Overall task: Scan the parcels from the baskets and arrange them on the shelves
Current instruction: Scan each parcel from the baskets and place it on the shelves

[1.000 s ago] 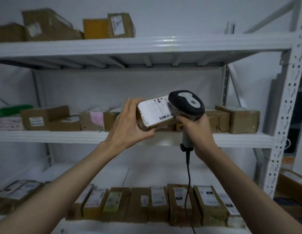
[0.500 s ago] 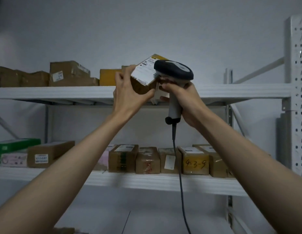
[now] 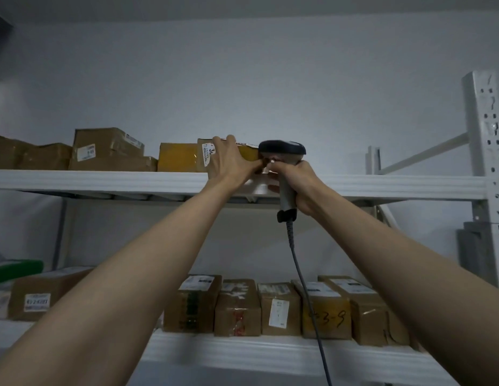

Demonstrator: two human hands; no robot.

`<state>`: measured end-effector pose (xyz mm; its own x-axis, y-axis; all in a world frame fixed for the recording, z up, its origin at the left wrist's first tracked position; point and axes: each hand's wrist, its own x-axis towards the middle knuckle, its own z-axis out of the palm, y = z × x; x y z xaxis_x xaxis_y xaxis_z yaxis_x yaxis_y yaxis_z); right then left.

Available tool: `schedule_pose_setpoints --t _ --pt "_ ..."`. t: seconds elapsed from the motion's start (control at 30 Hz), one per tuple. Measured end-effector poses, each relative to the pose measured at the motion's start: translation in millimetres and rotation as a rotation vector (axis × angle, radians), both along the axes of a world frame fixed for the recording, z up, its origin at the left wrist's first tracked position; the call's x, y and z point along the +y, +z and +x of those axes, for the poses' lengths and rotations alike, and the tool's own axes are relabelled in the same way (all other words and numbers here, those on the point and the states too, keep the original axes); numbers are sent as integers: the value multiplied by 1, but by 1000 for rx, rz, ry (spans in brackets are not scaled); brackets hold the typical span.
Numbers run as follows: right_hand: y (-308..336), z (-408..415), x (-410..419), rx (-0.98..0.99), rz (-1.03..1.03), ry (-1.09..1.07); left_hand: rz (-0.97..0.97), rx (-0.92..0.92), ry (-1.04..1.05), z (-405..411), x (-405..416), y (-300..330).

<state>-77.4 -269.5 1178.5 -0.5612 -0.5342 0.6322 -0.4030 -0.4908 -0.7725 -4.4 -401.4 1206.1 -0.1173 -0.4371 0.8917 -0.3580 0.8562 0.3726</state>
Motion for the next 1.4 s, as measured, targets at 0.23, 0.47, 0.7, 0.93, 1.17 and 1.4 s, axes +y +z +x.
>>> schedule_pose_setpoints --t 0.23,0.47,0.7,0.93,1.17,1.4 --pt "0 -16 -6 -65 -81 35 -513 -179 199 -5 -18 2" --pt "-13 -15 0 -100 -175 95 -572 -308 221 -13 -25 -1" --pt "-23 -20 18 -92 -194 67 -467 -440 263 -17 -18 1" --pt "-38 -22 43 -90 -178 -3 -326 -546 183 -14 -14 -3" --pt "-66 -22 77 -69 -106 -53 -411 -333 -53 -3 22 -37" --pt "-132 -30 139 -78 51 -113 -542 -283 -311 -10 94 -119"
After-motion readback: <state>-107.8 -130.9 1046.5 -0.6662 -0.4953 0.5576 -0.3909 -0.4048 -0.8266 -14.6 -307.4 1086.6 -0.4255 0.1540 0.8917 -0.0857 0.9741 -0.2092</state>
